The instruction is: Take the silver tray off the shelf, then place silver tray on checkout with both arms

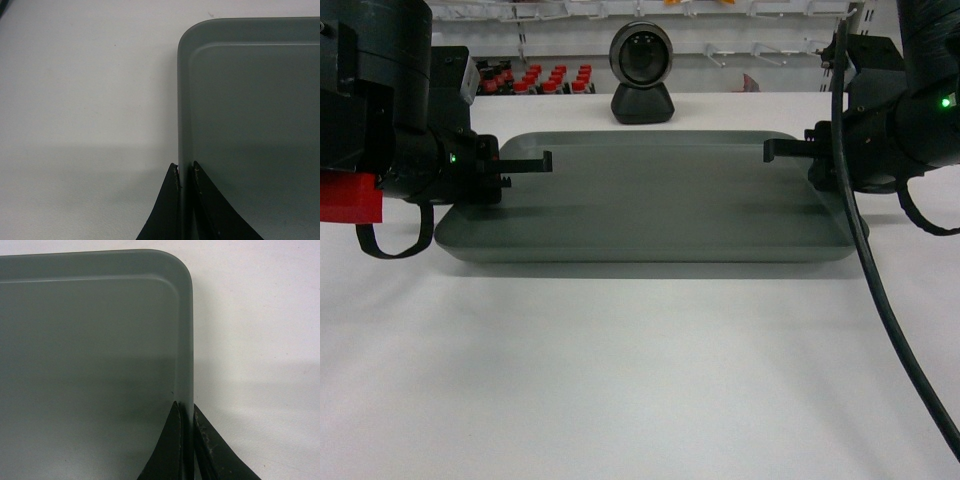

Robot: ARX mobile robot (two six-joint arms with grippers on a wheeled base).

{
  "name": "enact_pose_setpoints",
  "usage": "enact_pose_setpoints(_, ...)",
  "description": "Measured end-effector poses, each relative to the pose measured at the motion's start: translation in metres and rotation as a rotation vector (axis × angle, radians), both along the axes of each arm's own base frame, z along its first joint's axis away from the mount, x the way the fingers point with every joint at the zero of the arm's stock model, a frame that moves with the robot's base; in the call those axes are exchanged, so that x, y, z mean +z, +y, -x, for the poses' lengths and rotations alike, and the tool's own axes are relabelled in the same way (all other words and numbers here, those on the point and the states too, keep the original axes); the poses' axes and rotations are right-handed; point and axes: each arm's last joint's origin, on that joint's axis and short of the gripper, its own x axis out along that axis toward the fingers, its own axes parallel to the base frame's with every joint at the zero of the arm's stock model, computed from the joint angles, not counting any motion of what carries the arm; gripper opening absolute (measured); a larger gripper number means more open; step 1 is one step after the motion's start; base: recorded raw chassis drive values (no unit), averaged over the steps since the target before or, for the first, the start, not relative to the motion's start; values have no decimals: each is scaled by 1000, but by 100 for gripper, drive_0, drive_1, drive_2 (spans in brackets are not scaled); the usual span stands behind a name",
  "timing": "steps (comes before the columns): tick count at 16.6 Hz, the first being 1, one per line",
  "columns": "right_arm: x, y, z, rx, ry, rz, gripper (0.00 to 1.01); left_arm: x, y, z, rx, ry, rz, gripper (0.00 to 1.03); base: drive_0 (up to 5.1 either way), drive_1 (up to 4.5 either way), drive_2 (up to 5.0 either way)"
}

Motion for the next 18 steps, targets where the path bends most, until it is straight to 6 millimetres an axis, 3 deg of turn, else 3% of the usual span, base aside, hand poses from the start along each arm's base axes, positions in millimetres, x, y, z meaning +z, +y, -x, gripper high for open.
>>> enact_pose_setpoints(9,-8,0,-5,-14,29,15,2,-5,-2,-9,-16,39,-14,3,0,0,0)
enact_pose_setpoints(11,-8,0,-6,-12,27,16,5,-5,-3,-9,-20,42,-32,15,0,0,0)
enact_pose_setpoints(13,-8,0,-6,10,21,50,22,-5,-4,-9,-23,49,-58,32,0,0,0)
enact_pose_setpoints(14,-8,0,-6,23,17,67,47,-5,-4,-9,-26,49,-57,57,0,0,0)
enact_pose_setpoints(15,-8,0,-6,36,24,52,80,-2,-9,-9,-55,41,-44,89,0,0,0)
enact_pose_setpoints(16,-8,0,-6,41,25,42,89,-1,-10,-9,-69,33,-36,98,0,0,0)
enact_pose_setpoints(17,-6,1,-6,42,24,30,98,1,-12,-8,-84,28,-29,100,0,0,0)
enact_pose_setpoints(18,-4,1,-5,41,17,14,100,5,-15,-5,-96,12,-18,97,0,0,0)
